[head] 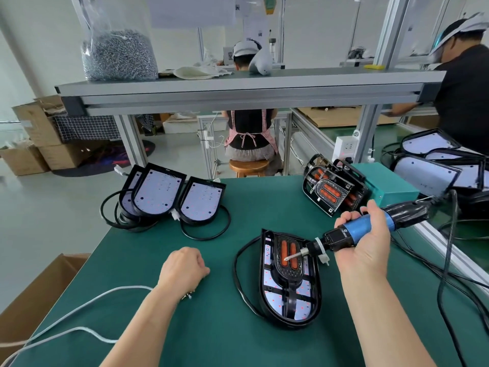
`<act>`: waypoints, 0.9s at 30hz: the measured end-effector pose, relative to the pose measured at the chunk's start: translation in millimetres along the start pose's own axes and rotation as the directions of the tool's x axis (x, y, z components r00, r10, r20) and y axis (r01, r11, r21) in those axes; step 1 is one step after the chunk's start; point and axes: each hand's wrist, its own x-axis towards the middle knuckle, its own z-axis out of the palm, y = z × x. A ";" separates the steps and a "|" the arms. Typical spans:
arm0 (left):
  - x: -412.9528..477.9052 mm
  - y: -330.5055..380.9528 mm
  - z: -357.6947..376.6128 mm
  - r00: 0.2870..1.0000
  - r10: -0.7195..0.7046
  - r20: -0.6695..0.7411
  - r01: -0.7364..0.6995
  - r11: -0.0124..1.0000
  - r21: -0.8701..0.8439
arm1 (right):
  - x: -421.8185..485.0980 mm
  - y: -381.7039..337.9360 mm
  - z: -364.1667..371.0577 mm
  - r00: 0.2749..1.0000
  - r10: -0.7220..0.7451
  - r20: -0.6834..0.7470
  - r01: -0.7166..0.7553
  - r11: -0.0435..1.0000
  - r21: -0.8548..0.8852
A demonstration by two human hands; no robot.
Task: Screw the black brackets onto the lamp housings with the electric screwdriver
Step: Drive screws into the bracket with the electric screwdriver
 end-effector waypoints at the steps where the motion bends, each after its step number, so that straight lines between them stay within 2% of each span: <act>1: -0.2 2.0 -0.8 1.000 0.009 0.008 -0.010 1.000 0.024 | -3.0 0.1 2.3 1.000 0.002 0.002 -0.002 1.000 -0.001; 6: -3.0 2.0 -8.1 0.998 0.032 0.056 -0.033 0.999 0.016 | -12.4 0.8 6.8 1.000 0.011 0.022 -0.011 1.000 0.002; 11: -2.3 0.3 -12.1 0.992 0.077 0.095 -0.085 0.993 0.084 | -16.5 0.5 3.6 1.000 0.019 0.012 -0.019 1.000 0.002; 13: -2.1 -0.5 -10.3 0.993 0.098 0.072 -0.104 0.990 0.090 | -18.7 0.3 2.4 1.000 0.027 0.015 -0.027 1.000 0.005; 15: -2.1 -1.7 -7.3 0.991 0.129 -0.027 -0.130 0.991 -0.021 | -20.6 1.3 1.6 0.999 0.031 0.017 -0.031 1.000 0.006; 17: -6.3 2.2 -5.4 0.987 0.117 -0.109 -0.141 0.959 -0.244 | -21.8 2.1 1.3 0.999 0.030 0.014 -0.030 1.000 0.008; 19: -12.9 11.8 -4.5 0.993 0.074 -0.090 -0.109 0.856 -0.506 | -22.5 2.4 1.1 0.999 0.034 0.005 -0.034 0.999 0.010; 22: -24.9 31.9 -3.6 0.999 0.050 0.006 -0.026 0.613 -0.790 | -23.9 2.5 2.0 0.999 0.046 -0.008 -0.046 0.999 0.015; 27: -49.6 69.5 -1.1 0.971 0.152 0.184 0.154 0.190 -0.970 | -26.0 -0.5 5.2 0.998 0.064 -0.027 -0.063 0.996 0.060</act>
